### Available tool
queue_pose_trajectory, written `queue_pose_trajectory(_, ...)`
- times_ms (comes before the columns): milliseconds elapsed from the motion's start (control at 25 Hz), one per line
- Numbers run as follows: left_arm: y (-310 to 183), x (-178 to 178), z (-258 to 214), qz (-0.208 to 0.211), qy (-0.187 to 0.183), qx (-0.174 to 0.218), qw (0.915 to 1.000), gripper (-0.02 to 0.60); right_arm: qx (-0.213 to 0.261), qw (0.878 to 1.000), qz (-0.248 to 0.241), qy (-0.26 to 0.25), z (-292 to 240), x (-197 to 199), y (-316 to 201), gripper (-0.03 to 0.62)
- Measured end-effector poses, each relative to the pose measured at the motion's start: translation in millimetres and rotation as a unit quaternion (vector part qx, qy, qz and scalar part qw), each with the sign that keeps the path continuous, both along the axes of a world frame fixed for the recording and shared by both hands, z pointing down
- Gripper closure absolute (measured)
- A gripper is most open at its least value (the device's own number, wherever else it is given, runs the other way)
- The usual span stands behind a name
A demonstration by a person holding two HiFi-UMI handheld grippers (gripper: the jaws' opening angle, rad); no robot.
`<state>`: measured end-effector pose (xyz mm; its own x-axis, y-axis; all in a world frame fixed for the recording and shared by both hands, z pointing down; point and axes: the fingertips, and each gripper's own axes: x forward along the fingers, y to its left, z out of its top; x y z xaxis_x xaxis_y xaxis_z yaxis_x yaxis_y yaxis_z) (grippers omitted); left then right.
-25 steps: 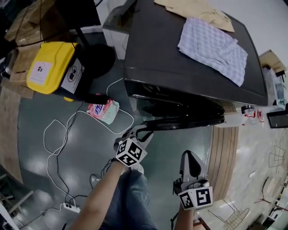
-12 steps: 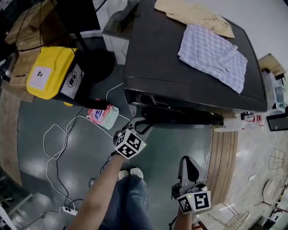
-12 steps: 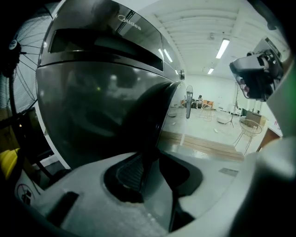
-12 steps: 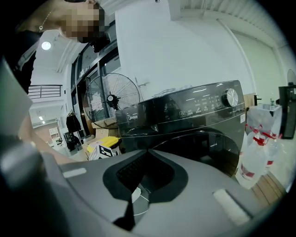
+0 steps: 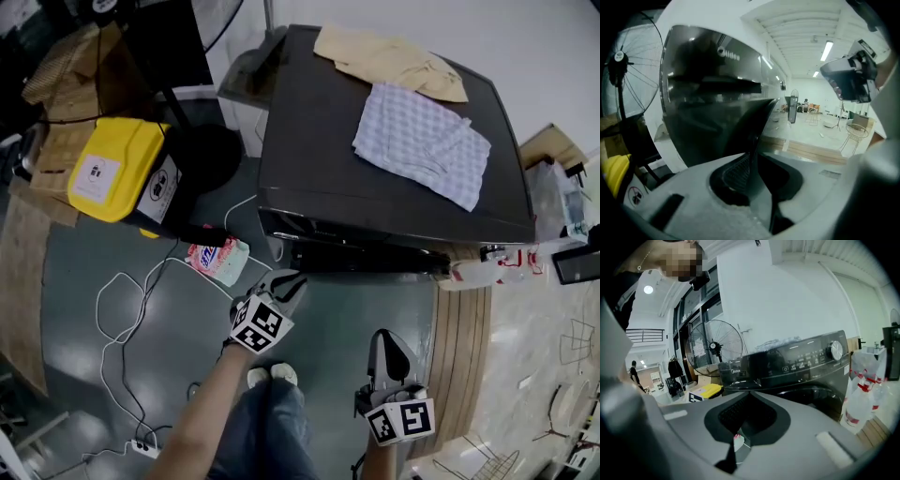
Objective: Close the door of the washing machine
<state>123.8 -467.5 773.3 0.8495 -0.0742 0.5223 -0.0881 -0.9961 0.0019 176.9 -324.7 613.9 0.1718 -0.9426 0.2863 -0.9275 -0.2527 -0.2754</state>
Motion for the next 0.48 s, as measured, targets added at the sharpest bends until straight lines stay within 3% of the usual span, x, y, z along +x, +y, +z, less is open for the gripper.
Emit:
queue_pose_trajectory(240, -2.7, -18.4, -179.0, -0.051, 0.112, 0.038, 0.9917, 0.571, 0.056, 0.998, 0.010, 0.034, -99.1, 20.5, -14.9, 0.586)
queue_pose_trajectory(480, -22.7, -31.1, -369.4, -0.085, 0.218, 0.106, 0.9664, 0.583, 0.139, 0.986, 0.022, 0.085, -229.9, 37.4, -29.7, 0.586)
